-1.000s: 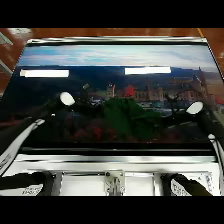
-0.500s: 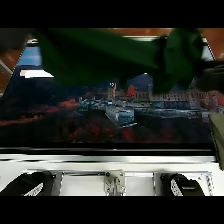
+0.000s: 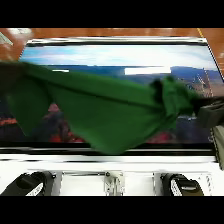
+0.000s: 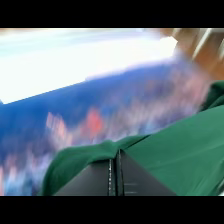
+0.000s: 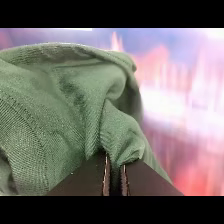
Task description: Fold the shirts.
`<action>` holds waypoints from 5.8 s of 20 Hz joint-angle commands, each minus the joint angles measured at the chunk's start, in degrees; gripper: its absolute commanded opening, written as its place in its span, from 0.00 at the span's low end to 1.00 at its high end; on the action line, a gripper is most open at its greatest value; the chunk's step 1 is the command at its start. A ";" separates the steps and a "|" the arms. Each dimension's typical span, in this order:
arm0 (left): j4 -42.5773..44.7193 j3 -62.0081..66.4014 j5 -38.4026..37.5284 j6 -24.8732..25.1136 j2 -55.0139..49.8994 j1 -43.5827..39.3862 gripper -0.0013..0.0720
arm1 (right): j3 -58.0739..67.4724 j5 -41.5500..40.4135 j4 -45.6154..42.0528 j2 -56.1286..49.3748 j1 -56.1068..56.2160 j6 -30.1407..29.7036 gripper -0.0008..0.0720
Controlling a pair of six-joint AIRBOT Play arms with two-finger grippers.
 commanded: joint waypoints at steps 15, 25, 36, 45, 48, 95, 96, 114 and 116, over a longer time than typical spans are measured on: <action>-22.49 -22.32 29.20 -14.56 -45.99 5.88 0.07 | -26.77 -54.07 23.02 -39.39 0.07 6.29 0.13; -8.37 -20.22 -16.70 -4.20 -34.01 24.96 0.83 | -10.95 -25.97 -9.86 -27.67 -22.67 -4.76 0.96; -36.00 -60.48 8.50 0.28 -26.25 7.39 0.95 | -17.09 -11.10 16.72 -39.71 -34.16 -13.27 0.96; -57.37 -60.76 25.75 5.22 -34.45 -6.38 0.93 | -17.20 -10.84 17.05 -44.30 -33.29 -14.71 0.96; -61.27 -60.39 30.58 4.15 -35.63 -9.27 0.65 | -17.25 -12.00 11.61 -45.48 -27.74 -15.80 0.96; -9.73 2.84 10.03 -5.18 1.38 13.77 0.06 | 22.21 -38.86 13.46 -4.83 -12.90 -17.42 0.10; -5.86 0.87 9.29 -7.67 1.36 13.77 0.06 | 22.21 -37.22 13.92 -7.93 -12.87 -17.40 0.10; -18.36 -25.70 28.59 -13.73 -38.93 13.79 0.07 | 22.21 -21.46 19.91 -66.49 -5.75 -7.56 0.10; -20.09 -25.09 28.55 -13.70 -40.83 14.14 0.12 | 22.38 -23.43 19.39 -65.85 -4.42 -7.63 0.28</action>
